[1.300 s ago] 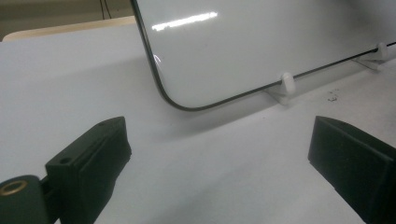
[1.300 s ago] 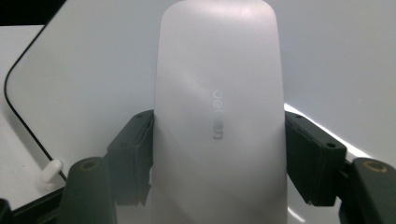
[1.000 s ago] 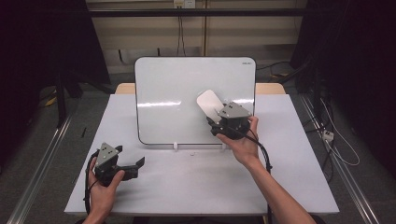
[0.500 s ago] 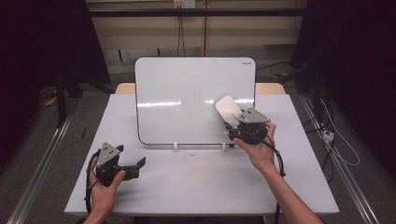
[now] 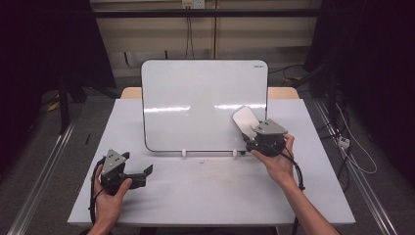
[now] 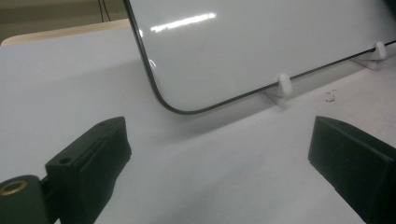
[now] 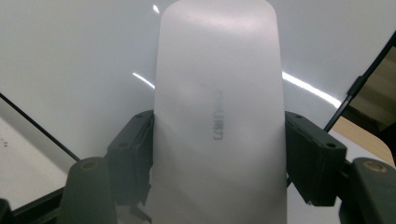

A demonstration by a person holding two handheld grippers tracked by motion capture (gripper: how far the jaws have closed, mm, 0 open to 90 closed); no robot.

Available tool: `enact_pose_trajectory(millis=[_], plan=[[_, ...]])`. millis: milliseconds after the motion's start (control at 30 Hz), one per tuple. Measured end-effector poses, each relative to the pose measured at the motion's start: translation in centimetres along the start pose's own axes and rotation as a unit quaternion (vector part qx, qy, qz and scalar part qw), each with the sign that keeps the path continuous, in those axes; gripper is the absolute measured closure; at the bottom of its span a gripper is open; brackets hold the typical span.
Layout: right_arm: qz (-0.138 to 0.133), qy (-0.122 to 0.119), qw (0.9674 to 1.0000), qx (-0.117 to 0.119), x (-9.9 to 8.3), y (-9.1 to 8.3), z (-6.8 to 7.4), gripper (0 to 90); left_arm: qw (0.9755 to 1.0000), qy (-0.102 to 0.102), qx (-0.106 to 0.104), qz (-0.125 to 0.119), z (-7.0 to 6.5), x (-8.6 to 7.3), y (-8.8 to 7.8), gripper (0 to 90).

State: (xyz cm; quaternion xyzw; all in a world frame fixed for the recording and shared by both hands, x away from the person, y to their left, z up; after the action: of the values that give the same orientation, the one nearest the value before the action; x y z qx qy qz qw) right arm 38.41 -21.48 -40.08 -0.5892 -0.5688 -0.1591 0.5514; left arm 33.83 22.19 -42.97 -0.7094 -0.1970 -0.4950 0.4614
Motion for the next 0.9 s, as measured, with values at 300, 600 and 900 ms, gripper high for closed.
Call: enact_pose_trajectory(millis=[300,600,900], plan=[[0.009,-0.008,0.9999,0.004,-0.35,0.6,-0.03,31.4,1.0,0.006,-0.004,0.002,-0.36,0.18,0.18,5.1],[0.011,-0.013,0.9999,-0.001,-0.32,0.78,0.12,31.2,1.0,-0.004,0.001,0.001,-0.12,0.07,0.22,5.1],[0.014,-0.004,0.9999,0.008,-0.37,1.01,-0.02,30.0,1.0,-0.007,0.002,0.003,-0.04,0.02,0.37,5.1]])
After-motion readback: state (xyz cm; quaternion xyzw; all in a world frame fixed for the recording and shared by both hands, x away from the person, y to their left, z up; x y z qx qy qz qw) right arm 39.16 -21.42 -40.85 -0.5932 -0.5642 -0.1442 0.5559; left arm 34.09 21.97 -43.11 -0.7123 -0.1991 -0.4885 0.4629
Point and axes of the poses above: each handheld gripper's, and its own axes: y roughly forward along the jaws, x roughly out of its top, z roughly to its left, the point moved 1 cm from there along y, roughly forward along the jaws, and after that the axes turned 4 degrees about -y, right-handed, at the moved point
